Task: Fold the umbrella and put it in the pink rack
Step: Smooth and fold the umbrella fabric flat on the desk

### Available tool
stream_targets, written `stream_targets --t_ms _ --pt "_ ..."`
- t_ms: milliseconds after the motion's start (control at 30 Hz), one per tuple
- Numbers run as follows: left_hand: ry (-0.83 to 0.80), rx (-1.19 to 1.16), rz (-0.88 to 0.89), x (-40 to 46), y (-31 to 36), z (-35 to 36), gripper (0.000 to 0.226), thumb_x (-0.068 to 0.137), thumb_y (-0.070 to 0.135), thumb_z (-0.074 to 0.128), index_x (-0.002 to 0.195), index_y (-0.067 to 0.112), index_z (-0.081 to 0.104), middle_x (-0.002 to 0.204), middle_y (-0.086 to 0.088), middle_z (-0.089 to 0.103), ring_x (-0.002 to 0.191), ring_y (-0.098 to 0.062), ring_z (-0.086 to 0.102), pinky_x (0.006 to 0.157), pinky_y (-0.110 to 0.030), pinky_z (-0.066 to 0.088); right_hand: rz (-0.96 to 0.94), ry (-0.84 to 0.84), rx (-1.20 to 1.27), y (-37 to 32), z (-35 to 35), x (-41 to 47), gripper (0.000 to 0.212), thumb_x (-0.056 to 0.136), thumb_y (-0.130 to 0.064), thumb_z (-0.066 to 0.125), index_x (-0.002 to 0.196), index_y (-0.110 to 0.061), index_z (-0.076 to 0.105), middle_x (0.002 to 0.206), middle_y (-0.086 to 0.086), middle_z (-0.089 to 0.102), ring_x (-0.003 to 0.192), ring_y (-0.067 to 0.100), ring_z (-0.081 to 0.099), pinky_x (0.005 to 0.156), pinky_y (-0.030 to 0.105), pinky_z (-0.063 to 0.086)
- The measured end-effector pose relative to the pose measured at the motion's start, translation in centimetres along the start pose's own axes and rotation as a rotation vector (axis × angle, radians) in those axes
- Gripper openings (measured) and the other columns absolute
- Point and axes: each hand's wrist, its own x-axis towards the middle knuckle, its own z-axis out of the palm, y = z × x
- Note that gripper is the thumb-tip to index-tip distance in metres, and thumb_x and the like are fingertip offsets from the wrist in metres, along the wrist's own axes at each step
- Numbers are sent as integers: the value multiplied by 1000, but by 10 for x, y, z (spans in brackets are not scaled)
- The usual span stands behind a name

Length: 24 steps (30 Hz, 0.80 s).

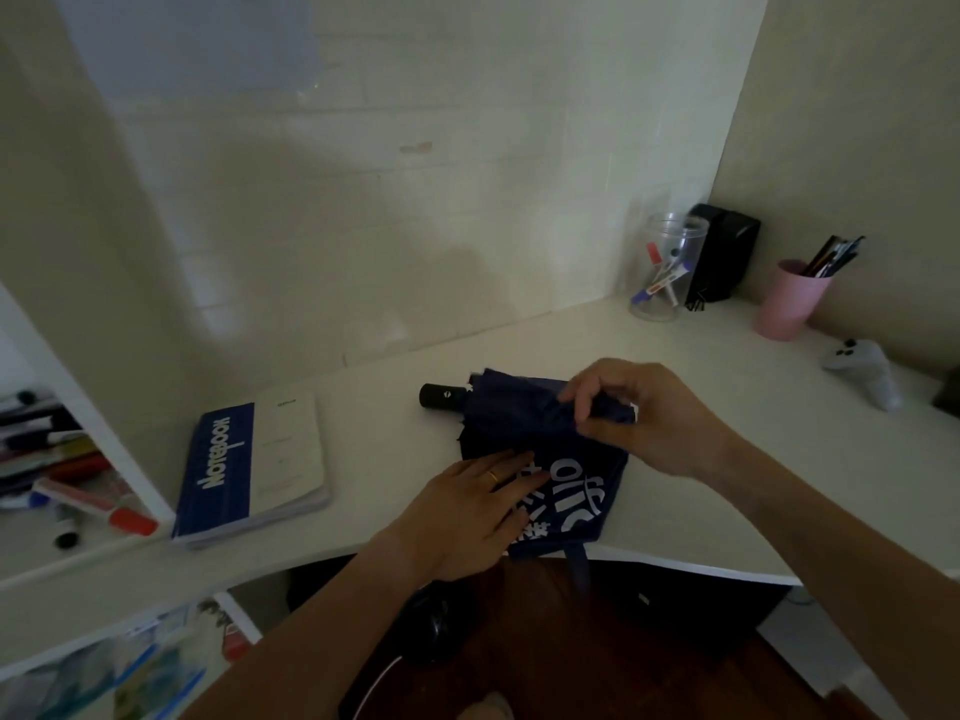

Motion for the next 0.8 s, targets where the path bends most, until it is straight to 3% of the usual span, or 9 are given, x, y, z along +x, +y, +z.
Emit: stream_targets --t_ms 67,167,233,367,500,567,667,733,800 --pt "2 1 -4 0 1 0 53 104 46 24 154 30 34 161 1 36 147 -19 33 116 -41 36 7 56 -50 0 -4 -7 44 71 -10 86 108 -23 66 121 1 58 105 12 64 86 30 56" --pt "45 0 2 0 4 -3 50 104 42 30 151 28 39 152 0 48 134 -21 46 111 -38 40 84 83 -345 4 -10 -7 97 62 -38 90 145 -38 39 149 -3 36 135 17 38 106 33 39" --pt "72 -3 8 -2 6 -4 48 104 39 33 148 25 44 145 -2 54 123 -24 54 105 -38 44 148 -8 -429 7 -4 -11 111 61 -46 89 152 -37 26 145 -5 46 131 20 40 107 38 38" --pt "114 -49 11 -3 9 -4 47 103 38 38 148 25 46 154 -7 42 135 -31 43 107 -43 46 75 -57 -712 11 23 -34 75 70 -36 81 139 -32 50 128 -7 60 115 22 55 96 37 44" --pt "143 -92 -5 -6 13 -4 46 102 37 43 147 27 47 156 -7 37 139 -33 34 104 -38 45 -144 208 -767 21 45 -59 29 72 -10 84 97 -21 76 97 -4 68 83 22 64 62 29 52" --pt "179 -158 -88 -9 17 -6 47 99 41 50 142 24 53 148 -7 47 135 -26 40 101 -36 48 -218 274 -759 24 50 -71 25 74 -6 84 96 -17 78 92 -2 69 78 21 63 57 28 51" --pt "146 -431 -346 -10 17 -14 44 91 37 61 132 26 54 129 -1 59 116 -15 54 97 -31 47 -304 275 -796 22 59 -85 32 73 0 82 102 -13 77 93 2 70 77 22 63 60 31 50" --pt "141 -798 -541 -10 22 -30 22 99 29 51 120 35 55 122 2 64 104 -8 61 90 -29 52 -361 249 -849 22 64 -90 36 70 3 81 102 -13 76 92 3 70 78 24 64 63 32 49" --pt "194 -1208 -661 -4 25 -43 25 107 25 37 111 35 59 111 8 68 97 -2 63 75 -12 51 -378 209 -881 25 69 -92 37 69 2 81 102 -14 75 92 3 69 79 23 62 67 32 49"
